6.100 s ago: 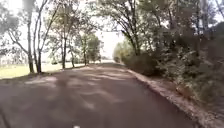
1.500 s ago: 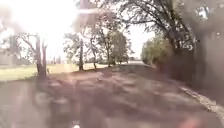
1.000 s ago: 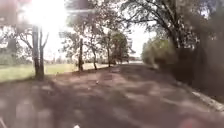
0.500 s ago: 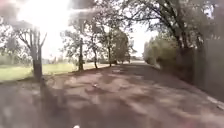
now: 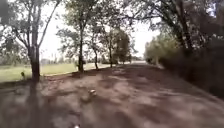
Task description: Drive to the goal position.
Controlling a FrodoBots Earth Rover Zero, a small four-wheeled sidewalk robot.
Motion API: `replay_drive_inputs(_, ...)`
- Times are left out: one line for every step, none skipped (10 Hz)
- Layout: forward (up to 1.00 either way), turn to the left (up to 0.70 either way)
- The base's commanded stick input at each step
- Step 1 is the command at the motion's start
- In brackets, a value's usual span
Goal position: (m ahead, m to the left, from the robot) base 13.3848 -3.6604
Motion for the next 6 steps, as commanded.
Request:
replay_drive_inputs(1.00,-0.08)
replay_drive_inputs(1.00,-0.09)
replay_drive_inputs(1.00,-0.09)
replay_drive_inputs(1.00,-0.09)
replay_drive_inputs(1.00,-0.09)
replay_drive_inputs(1.00,-0.09)
